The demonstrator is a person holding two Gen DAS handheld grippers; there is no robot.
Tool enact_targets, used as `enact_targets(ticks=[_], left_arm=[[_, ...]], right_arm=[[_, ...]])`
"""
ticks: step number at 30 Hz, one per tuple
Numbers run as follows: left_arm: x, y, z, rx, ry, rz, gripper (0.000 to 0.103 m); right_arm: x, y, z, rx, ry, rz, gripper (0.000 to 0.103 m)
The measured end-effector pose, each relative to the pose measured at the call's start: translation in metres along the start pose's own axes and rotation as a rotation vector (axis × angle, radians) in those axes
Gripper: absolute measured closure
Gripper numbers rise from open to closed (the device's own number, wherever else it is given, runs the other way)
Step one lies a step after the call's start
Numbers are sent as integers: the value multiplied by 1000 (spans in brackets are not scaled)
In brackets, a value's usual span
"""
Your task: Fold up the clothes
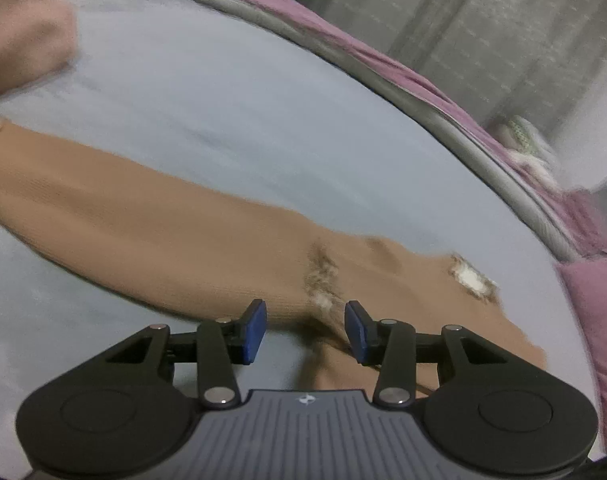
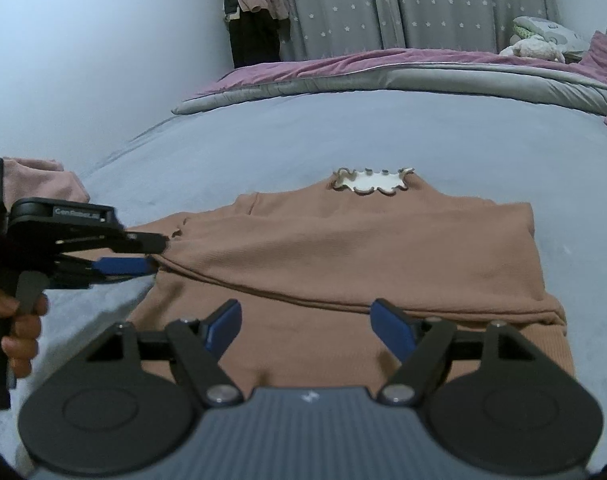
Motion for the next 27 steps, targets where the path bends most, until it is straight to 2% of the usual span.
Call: enact_targets(ticks=[5, 10, 14, 20, 24, 27], left_arm=[[9, 14, -37, 185, 70, 104, 61], [6, 20, -73, 267, 190, 142, 61], [2, 16, -89, 266, 289, 160, 61], [-4, 15, -101, 239, 363, 226, 62], [9, 5, -101, 207, 416, 286, 63], [14, 2, -110, 163, 470, 330, 71]], right_arm=[[-1, 0, -4, 3, 6, -3, 28], [-3, -2, -5, -1, 9, -9, 28], [-5, -3, -5, -4, 8, -13, 28], [-6, -3, -5, -4, 10, -16, 27], [-6, -4, -4, -4, 9, -17, 27], [-6, -4, -4, -4, 8, -18, 27]])
Point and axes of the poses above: each gripper's, at about its wrist camera, not at the fingertips, and y roughly against the way its jaws point, z to its right, x to its top, the point moved 10 cm from there along -y, roughly the way its jaws point, and after that the axes turned 6 degrees about -x, right-handed, at the moved point
